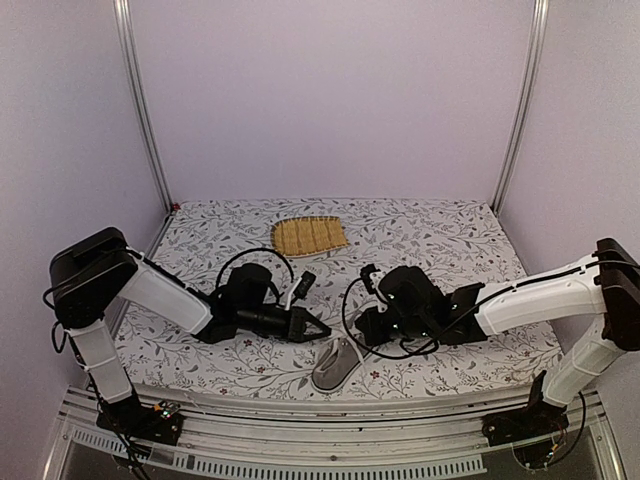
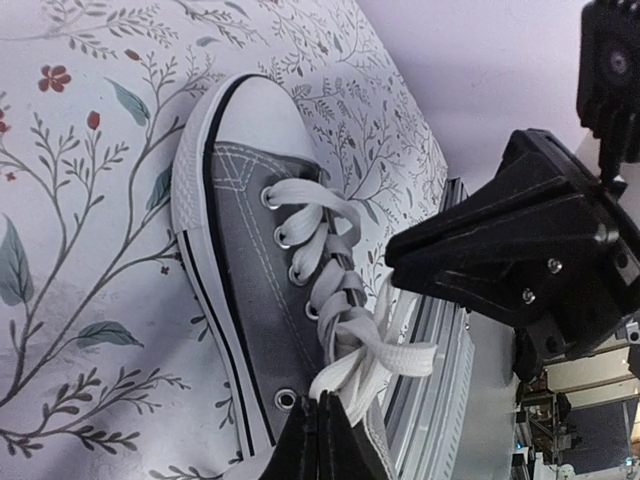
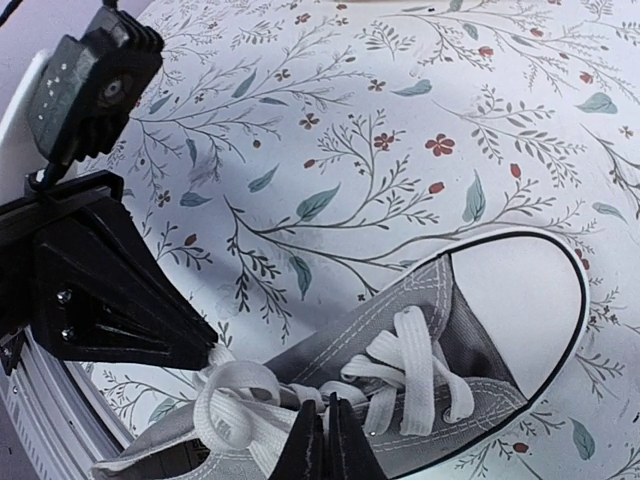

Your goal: Tie the shoes

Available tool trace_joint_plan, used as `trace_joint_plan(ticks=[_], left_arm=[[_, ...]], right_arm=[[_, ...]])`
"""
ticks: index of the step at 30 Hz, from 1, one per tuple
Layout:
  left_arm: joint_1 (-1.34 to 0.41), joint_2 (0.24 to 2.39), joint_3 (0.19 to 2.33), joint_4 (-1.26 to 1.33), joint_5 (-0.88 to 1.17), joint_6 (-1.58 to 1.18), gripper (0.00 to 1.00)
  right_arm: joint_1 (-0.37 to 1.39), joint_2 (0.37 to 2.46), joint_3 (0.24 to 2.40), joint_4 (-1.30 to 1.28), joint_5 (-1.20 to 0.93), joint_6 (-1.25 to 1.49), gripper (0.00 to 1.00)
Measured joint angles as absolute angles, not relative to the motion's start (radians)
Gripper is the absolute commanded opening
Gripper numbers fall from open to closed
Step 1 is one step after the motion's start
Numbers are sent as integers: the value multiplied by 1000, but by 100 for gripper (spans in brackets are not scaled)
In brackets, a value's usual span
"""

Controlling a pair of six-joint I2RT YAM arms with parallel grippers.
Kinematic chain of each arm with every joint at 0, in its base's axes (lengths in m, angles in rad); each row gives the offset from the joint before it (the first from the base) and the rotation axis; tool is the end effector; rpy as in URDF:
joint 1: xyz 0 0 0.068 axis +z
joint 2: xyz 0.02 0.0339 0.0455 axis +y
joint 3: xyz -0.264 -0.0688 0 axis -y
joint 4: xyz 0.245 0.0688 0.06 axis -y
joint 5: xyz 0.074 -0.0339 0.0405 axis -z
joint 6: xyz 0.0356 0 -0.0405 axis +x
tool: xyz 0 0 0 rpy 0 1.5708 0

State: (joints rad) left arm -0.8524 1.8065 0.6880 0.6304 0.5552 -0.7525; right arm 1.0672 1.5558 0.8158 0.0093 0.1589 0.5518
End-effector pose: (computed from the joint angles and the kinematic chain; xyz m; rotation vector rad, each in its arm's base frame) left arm 0.2062 -0.2644 0.1272 0.5161 2.3119 -1.4718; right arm 0.1587 0.2764 0.1837 -0.5241 2.3203 0.6381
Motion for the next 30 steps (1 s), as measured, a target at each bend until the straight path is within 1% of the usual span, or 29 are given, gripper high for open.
trace_joint_plan(ticks=[12, 30], left_arm=[[-833, 1791, 656, 628, 507, -753, 0], [-737, 1777, 565, 638, 429, -779, 0]], right_arm=[[1047, 1550, 793, 1, 159, 589, 2], [1018, 1510, 733, 0, 153, 622, 2]])
